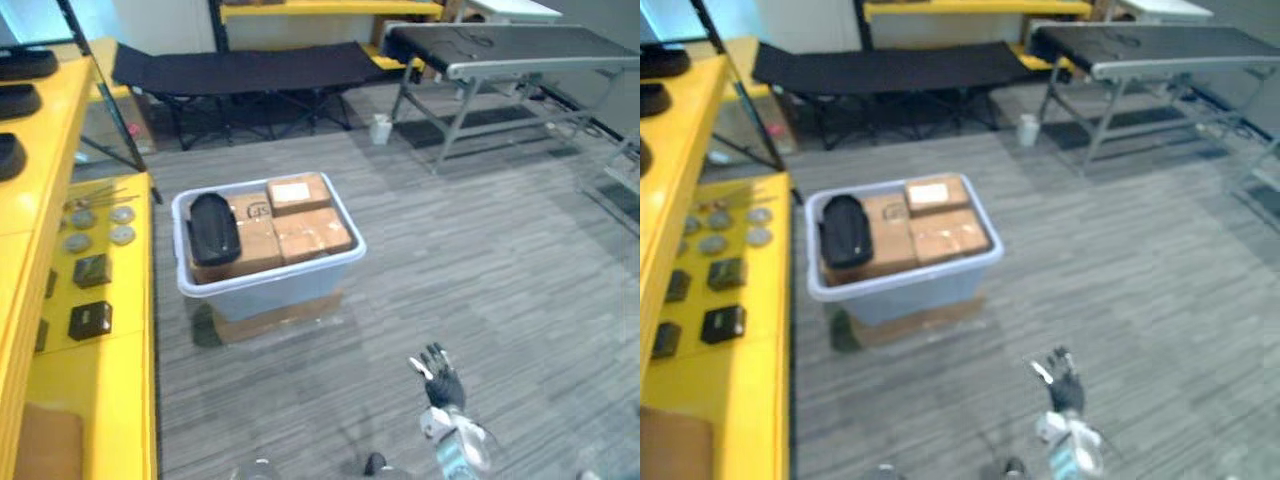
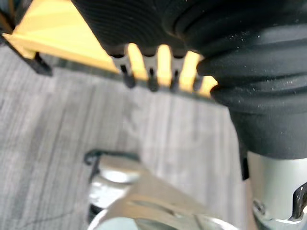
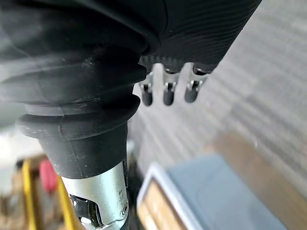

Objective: Walk over and take plastic housings, then place them on the shelf

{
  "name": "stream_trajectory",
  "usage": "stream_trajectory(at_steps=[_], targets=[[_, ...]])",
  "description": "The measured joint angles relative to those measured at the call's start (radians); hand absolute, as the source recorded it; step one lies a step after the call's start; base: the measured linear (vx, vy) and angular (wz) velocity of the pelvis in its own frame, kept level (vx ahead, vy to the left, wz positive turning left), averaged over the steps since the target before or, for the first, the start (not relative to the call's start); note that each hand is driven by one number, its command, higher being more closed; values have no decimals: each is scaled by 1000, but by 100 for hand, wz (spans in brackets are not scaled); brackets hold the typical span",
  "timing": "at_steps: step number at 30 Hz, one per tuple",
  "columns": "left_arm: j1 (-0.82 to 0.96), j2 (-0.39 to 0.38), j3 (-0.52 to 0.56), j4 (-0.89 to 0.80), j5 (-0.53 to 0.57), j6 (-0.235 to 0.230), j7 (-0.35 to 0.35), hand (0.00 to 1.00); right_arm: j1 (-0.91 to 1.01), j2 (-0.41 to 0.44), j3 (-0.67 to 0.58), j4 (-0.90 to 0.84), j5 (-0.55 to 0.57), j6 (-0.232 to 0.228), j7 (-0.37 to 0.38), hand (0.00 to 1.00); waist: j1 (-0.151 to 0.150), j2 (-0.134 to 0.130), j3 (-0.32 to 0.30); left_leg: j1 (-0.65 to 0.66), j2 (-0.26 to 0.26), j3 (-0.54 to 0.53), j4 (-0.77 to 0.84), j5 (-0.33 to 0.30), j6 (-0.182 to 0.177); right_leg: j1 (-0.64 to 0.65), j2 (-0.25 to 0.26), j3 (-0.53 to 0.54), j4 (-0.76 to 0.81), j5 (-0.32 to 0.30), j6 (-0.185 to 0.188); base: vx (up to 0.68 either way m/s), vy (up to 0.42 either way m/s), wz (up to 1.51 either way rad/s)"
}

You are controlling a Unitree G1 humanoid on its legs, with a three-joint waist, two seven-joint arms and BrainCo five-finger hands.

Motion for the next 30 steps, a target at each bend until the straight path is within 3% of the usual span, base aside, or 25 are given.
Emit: stream_trajectory(at_steps=[3, 5, 7, 9, 11, 12, 13, 15, 17, 19, 20, 25, 26, 27, 28, 30], targets=[[-6, 0, 2, -19, 1, 1, 0, 0, 6, 18, 13, 12, 16, -6, 0, 0, -1, -3, 64, 36, 17, -5, 73, -49, 26, -142, -54, 13, 344, -21, -19, 111, 69, -10], [-20, 7, 3, -20, -4, 8, 0, 0, 5, 26, 20, 24, 15, -7, 10, 0, -3, 5, 73, 77, 30, -7, 49, -54, 29, -158, -17, 5, 305, -113, -16, 223, -51, -9], [-31, 8, 3, -19, -5, 9, -6, 0, 2, 22, 19, 23, 13, -14, 18, 0, -10, 24, 80, 106, 40, -8, 13, -53, 28, -168, 21, 5, 185, -118, -10, 176, -65, 6], [-30, 10, 5, -20, -24, -4, -25, 0, 4, 19, 19, 14, 10, -15, 29, 0, -29, 48, 93, 142, 50, -14, -10, -54, 14, -177, 40, 55, -50, -57, 32, 184, -100, 19], [-25, 11, 15, -18, -48, -5, -34, 0, 15, 19, 17, 14, -2, -15, 44, 0, -30, 54, 96, 169, 54, -37, -20, -68, -18, -172, 34, 94, -144, 2, 41, 247, -229, 34], [-28, 14, 25, -18, -81, -5, -39, 0, 29, 14, 17, 13, -16, -8, 66, 0, -34, 62, 99, 196, 74, -70, -37, -87, -61, -164, 44, 109, -132, 111, 59, 295, -332, 58], [-32, 15, 35, -18, -83, -5, -41, 0, 32, 10, 17, 13, -26, -5, 74, 0, -37, 74, 96, 201, 89, -92, -50, -87, -72, -164, 58, 114, -111, 137, 57, 231, -339, 85], [-46, -14, 35, -20, -102, -5, -42, 0, 38, -16, 18, 7, -41, -4, 90, 0, -51, 117, 58, 197, 138, -147, -110, -75, -97, -216, 99, 87, 4, 74, 32, 237, -287, 56], [-49, -58, 40, -18, -122, -1, -42, 0, 1, -26, 18, 5, -117, -3, 91, 0, -49, 130, 53, 173, 146, -218, -63, 13, -101, -258, 83, 55, 159, -29, -9, 303, -314, 29], [-48, -90, 39, -8, -119, -8, -52, 0, -10, -35, 18, 4, -127, -4, 115, 0, -48, 131, 52, 112, 163, -230, 63, 96, -94, -201, 77, 18, 136, -53, -31, 330, -350, 56], [-46, -90, 34, -8, -119, -13, -52, 0, -9, -43, 12, 3, -144, -3, 127, 0, -48, 136, 52, 78, 176, -219, 120, 94, -96, -126, 75, -22, 76, -50, -33, 337, -330, 82], [-38, -80, -6, -26, -89, -11, -52, 0, 10, -76, -41, -65, -185, -5, 145, 0, -49, 139, 50, -13, 135, -49, -44, 105, -82, 81, 31, -196, -90, -41, -12, 135, -88, 107], [-39, -76, -10, -31, -58, -11, -53, 0, 12, -79, -50, -81, -185, -14, 145, 0, -47, 140, 50, -54, 118, -12, -96, 131, -58, 105, 19, -230, -111, -38, 6, 67, 122, 93], [-34, -76, -11, -26, -35, -8, -56, 0, 12, -80, -61, -84, -185, -25, 142, 0, -25, 137, 53, -52, 99, 1, -117, 194, -37, 125, -2, -245, -113, -40, 32, 73, 145, 69], [-23, -78, -13, -26, -26, -9, -59, 0, 9, -90, -64, -85, -185, -33, 138, 0, -19, 139, 51, -47, 92, 6, -123, 222, -48, 132, -7, -248, -119, -38, 49, 101, 236, 34], [-7, -64, -28, -25, 14, -15, -76, 0, -14, -77, -61, -85, -186, -52, 126, 0, 5, 123, 41, -44, 36, 20, -145, 210, -35, 149, -50, -245, -166, -8, 93, 132, 254, 15]])
